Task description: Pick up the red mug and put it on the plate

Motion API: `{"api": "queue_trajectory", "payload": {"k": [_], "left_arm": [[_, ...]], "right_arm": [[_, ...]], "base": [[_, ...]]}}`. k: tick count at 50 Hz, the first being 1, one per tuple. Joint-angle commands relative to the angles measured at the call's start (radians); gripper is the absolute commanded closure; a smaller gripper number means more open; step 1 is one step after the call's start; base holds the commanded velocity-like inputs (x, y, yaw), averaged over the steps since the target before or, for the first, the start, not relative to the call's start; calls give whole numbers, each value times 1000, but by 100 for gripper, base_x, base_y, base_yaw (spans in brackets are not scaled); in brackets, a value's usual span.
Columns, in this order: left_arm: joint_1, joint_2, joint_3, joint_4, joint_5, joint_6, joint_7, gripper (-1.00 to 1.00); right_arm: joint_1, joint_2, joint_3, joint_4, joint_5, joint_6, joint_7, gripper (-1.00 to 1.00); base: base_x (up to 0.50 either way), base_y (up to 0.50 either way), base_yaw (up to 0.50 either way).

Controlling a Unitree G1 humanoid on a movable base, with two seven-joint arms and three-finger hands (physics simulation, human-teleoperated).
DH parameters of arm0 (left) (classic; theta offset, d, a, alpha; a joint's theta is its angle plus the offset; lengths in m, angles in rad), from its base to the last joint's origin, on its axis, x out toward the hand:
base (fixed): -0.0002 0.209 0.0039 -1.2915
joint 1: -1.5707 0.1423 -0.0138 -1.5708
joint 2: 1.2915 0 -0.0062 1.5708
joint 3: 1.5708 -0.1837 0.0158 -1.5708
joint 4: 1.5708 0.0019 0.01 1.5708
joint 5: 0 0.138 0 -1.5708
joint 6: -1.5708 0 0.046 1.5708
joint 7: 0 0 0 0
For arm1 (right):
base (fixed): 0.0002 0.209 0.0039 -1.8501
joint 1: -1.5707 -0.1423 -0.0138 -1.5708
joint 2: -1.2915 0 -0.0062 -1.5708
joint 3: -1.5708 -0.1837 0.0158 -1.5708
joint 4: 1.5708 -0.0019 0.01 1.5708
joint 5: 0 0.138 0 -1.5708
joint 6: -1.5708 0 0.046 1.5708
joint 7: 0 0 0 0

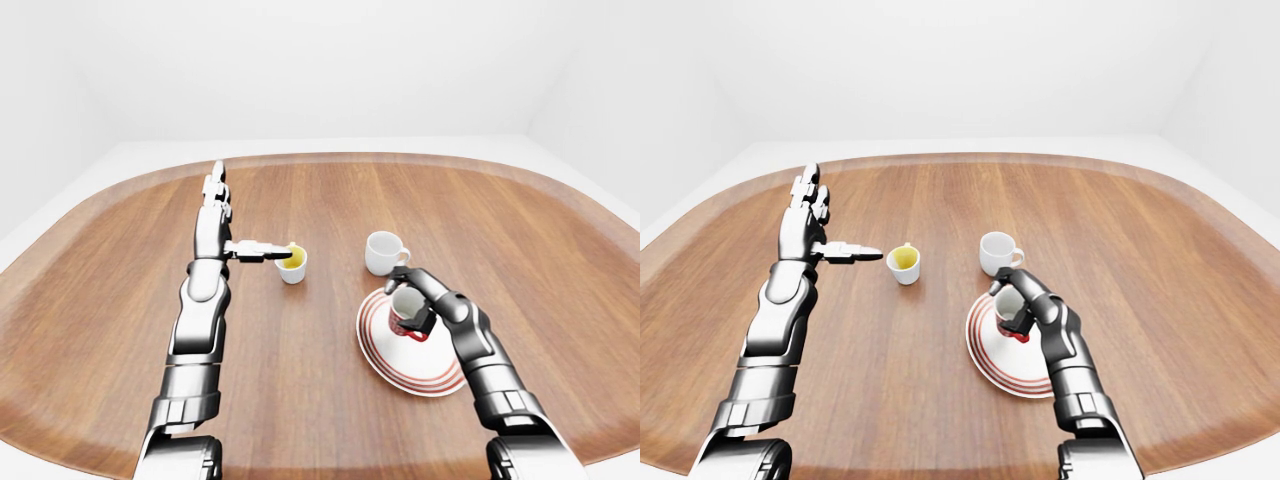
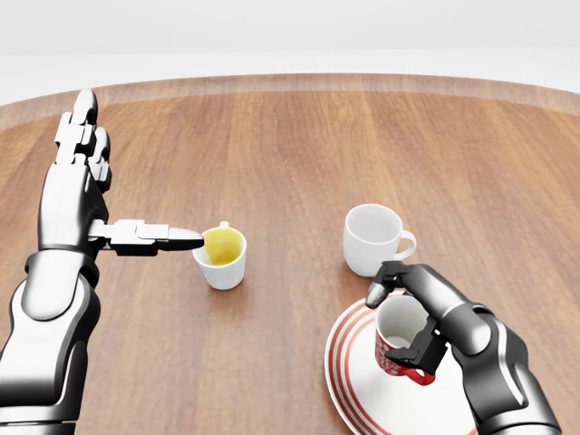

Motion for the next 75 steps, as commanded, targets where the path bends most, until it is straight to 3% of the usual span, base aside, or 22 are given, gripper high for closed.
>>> {"api": "queue_trajectory", "payload": {"k": [1, 33, 66, 75], "left_arm": [[2, -3, -2, -5, 2, 0, 1, -100], [-5, -7, -7, 14, 8, 0, 4, -100], [3, -3, -2, 26, 1, 0, 4, -100], [-1, -2, -1, 34, 0, 0, 4, -100]], "right_arm": [[24, -22, -21, -26, -2, 0, 13, 100], [-10, -70, -44, 126, 38, 0, -42, 100], [-123, -61, -9, 443, 109, 0, -162, 100], [-130, -65, -6, 442, 115, 0, -164, 100]], "base": [[0, 0, 0], [0, 0, 0], [0, 0, 0], [0, 0, 0]]}}
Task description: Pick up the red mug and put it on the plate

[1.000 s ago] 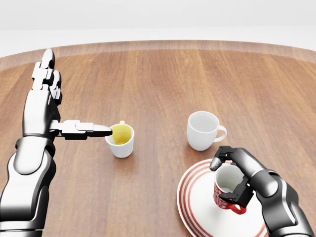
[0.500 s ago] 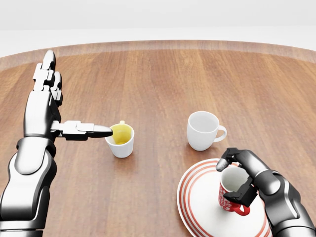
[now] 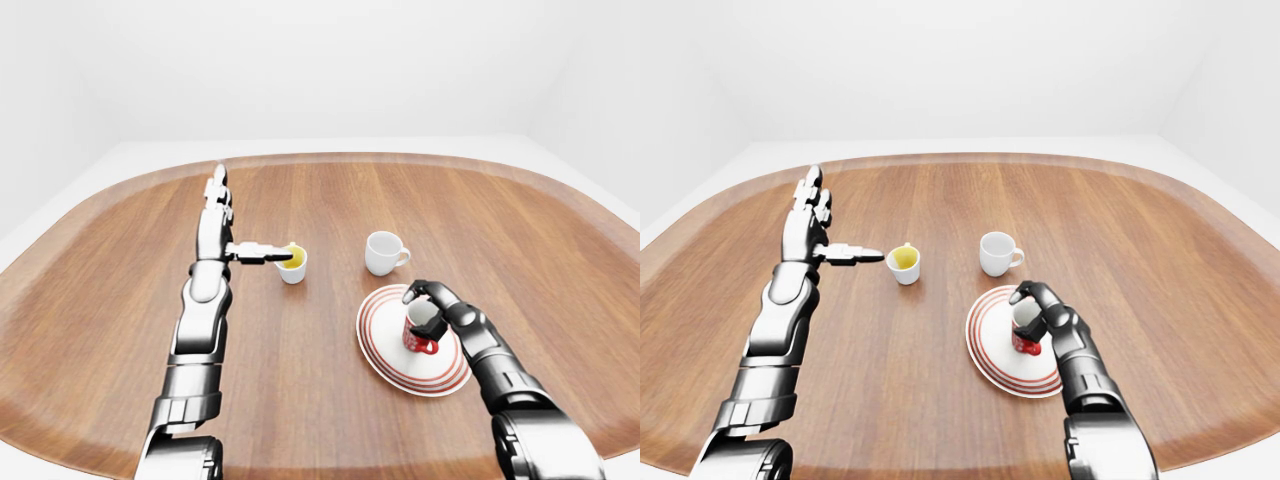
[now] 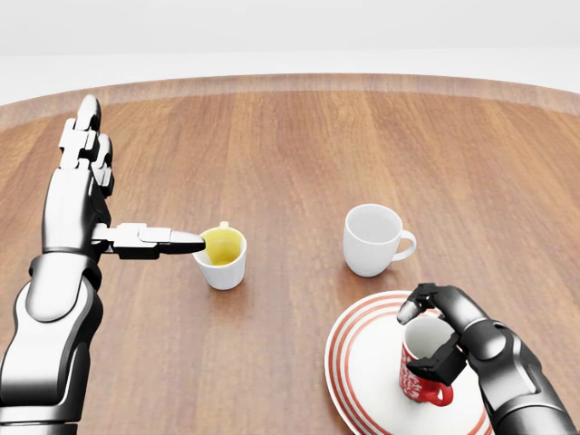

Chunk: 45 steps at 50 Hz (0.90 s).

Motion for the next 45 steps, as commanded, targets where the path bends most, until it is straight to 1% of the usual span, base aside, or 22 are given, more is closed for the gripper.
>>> {"api": "queue_trajectory", "payload": {"k": [1, 32, 45], "left_arm": [[-1, 1, 0, 10, -1, 0, 1, -100], [-5, 0, -1, 10, 0, 0, 1, -100], [-4, 1, 1, 13, -2, 0, 0, -100]], "right_arm": [[-16, -2, 2, 31, 1, 0, -13, 100], [-23, -1, -2, 3, 4, 0, -32, 100], [-37, 1, 1, 42, 13, 0, -50, 100]], "base": [[0, 0, 0], [0, 0, 0], [0, 0, 0]]}}
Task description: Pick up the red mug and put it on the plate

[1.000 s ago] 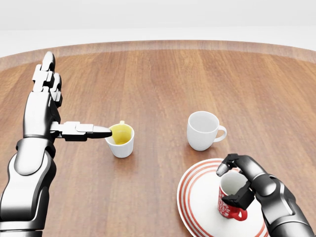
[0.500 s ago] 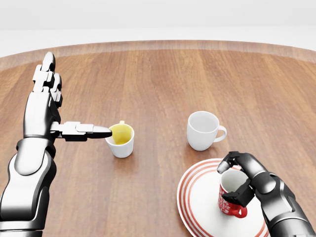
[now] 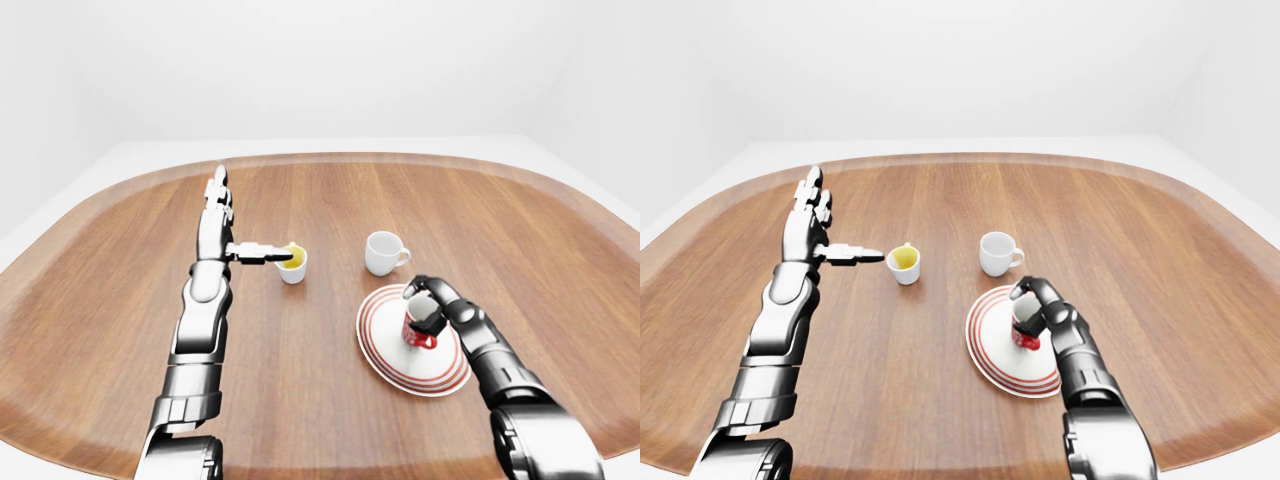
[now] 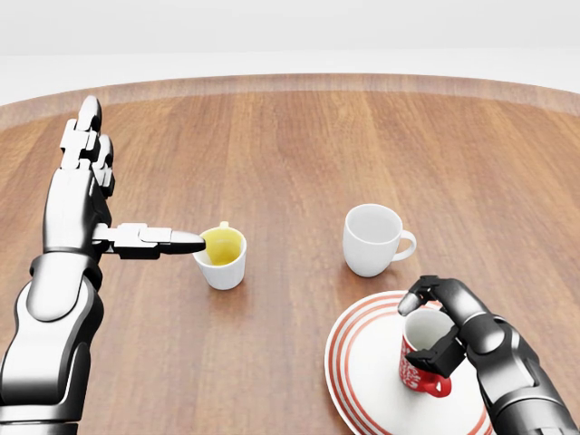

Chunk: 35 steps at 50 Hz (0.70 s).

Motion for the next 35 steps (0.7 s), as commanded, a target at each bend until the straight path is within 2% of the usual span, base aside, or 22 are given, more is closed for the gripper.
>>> {"api": "queue_trajectory", "payload": {"k": [1, 6, 7, 8, 35], "left_arm": [[-1, 1, 1, 7, -1, 0, 0, -100], [0, 1, 1, 4, -1, 0, 0, -100], [-3, 2, 2, 8, -2, 0, 0, -100], [0, 1, 1, 3, -2, 0, 0, -100], [1, -1, -1, -5, 1, 0, 1, -100]], "right_arm": [[-9, 0, -1, 18, -4, 0, -9, 100], [-8, -2, 0, 15, -4, 0, -6, 100], [-9, -2, 0, 15, -4, 0, -6, 58], [-8, -3, 0, 15, -5, 0, -6, -100], [-2, 0, 2, -10, -13, 0, 6, -100]], "base": [[0, 0, 0], [0, 0, 0], [0, 0, 0], [0, 0, 0], [0, 0, 0]]}}
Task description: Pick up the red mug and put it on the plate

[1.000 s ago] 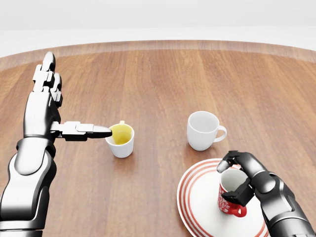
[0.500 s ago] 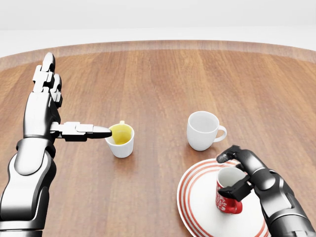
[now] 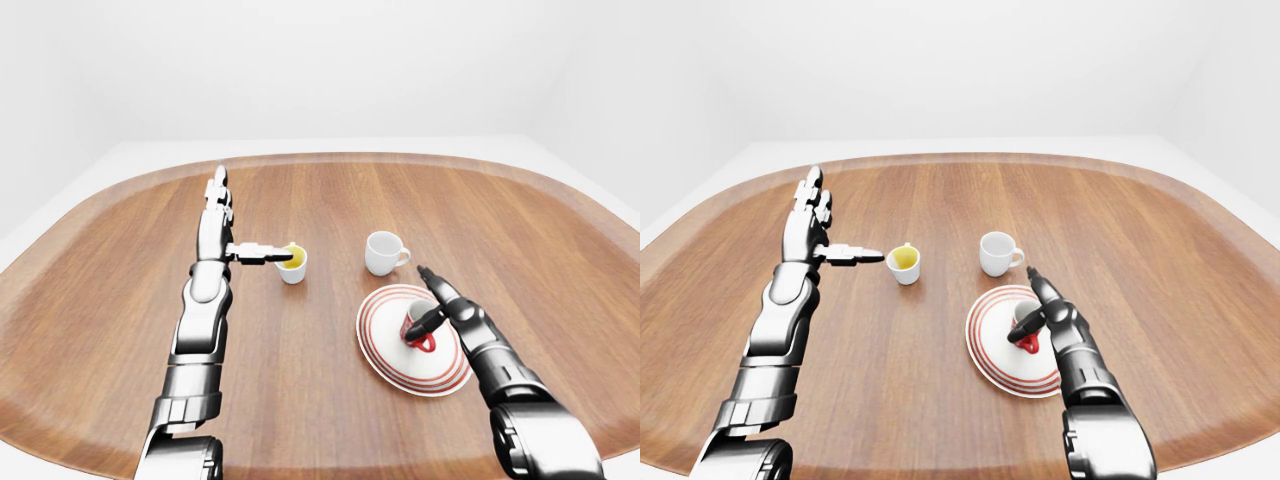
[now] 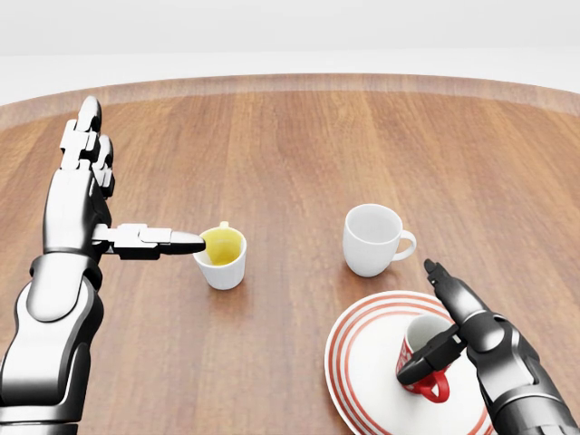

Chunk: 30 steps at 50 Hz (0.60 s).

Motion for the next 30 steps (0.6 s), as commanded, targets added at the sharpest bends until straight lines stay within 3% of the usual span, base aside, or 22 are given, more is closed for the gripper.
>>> {"api": "queue_trajectory", "payload": {"k": [1, 13, 23, 30], "left_arm": [[-1, -1, -1, -4, 2, 0, 0, -100], [-3, 1, 0, -9, 3, 0, -2, -100], [-4, 1, 1, -54, 4, 0, -5, -100], [-6, 2, 1, -88, 4, 0, -9, -100]], "right_arm": [[8, 2, 2, -25, -6, 0, 8, -100], [39, 1, -8, -216, -34, 0, 75, -100], [70, -20, -44, -641, -113, 0, 276, -100], [33, -50, -74, -782, -153, 0, 378, -100]], "base": [[0, 0, 0], [0, 0, 0], [0, 0, 0], [0, 0, 0]]}}
